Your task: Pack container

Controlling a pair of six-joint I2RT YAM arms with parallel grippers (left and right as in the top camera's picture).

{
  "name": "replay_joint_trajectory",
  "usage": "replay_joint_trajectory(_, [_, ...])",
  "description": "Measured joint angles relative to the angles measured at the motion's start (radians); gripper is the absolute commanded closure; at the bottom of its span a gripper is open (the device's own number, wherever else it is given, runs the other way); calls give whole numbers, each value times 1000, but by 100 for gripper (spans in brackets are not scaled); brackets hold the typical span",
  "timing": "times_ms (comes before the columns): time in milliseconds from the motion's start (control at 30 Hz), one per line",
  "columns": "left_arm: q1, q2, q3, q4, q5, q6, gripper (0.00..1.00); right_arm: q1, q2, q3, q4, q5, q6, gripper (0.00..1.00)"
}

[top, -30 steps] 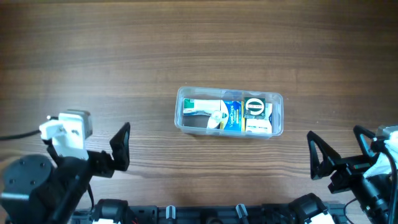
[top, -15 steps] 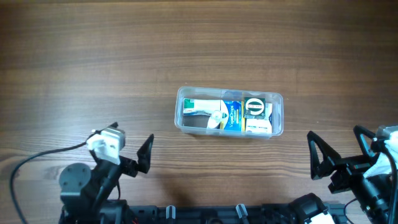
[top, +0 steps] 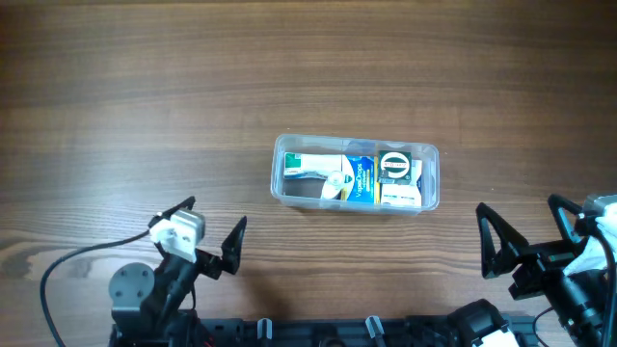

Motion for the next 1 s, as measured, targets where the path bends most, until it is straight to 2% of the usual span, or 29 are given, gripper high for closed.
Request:
replay_joint_trajectory(433, [-13, -18, -135, 29, 11, 0, 0, 0, 0, 0, 0, 0, 0, 0])
replay_joint_trajectory(1000, [-13, -18, -139, 32, 11, 0, 0, 0, 0, 0, 0, 0, 0, 0])
